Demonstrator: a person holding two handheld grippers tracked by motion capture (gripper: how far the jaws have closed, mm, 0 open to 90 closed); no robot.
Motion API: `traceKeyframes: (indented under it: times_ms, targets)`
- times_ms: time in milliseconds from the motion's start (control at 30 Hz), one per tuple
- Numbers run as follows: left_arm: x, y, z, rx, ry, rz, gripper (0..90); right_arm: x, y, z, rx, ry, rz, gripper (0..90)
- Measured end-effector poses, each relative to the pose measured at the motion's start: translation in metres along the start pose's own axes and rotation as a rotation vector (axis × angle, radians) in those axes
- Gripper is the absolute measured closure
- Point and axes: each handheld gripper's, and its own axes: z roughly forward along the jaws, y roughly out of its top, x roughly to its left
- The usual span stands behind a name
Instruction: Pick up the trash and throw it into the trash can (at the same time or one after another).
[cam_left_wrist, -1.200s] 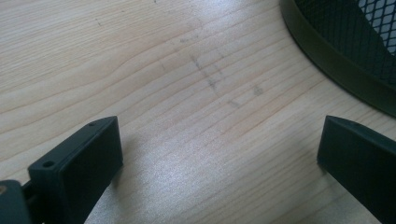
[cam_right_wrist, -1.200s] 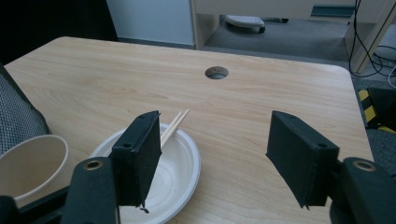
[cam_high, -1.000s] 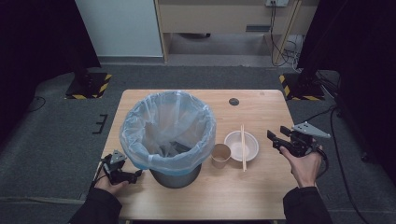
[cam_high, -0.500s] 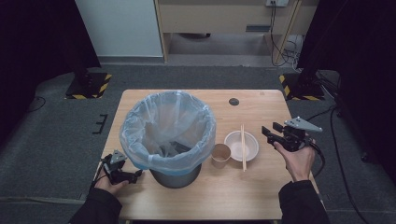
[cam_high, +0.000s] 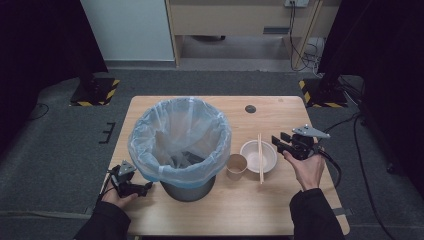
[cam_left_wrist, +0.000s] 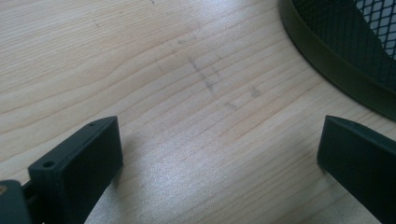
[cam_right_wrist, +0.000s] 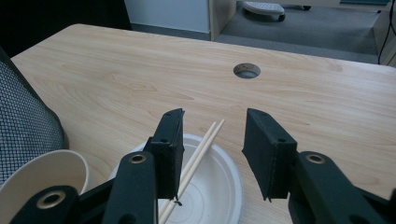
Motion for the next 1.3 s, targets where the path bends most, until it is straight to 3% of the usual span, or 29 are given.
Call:
traceKeyframes:
  times_ms: [267,600,1300]
  targets:
    - [0.0,0.0,0.0,0.0,0.0,0.0,0.0,0.004,-0.009,0.012,0.023,0.022,0.006,59.0]
    - [0.0,0.0,0.0,0.001,0.0,0.0,0.0,0.01,-0.025,0.029,0.092,0.049,0.032,60.8]
    - [0.0,0.0,0.0,0.0,-0.003,0.004,0.0,0.021,-0.046,0.055,0.212,0.051,0.006,57.5]
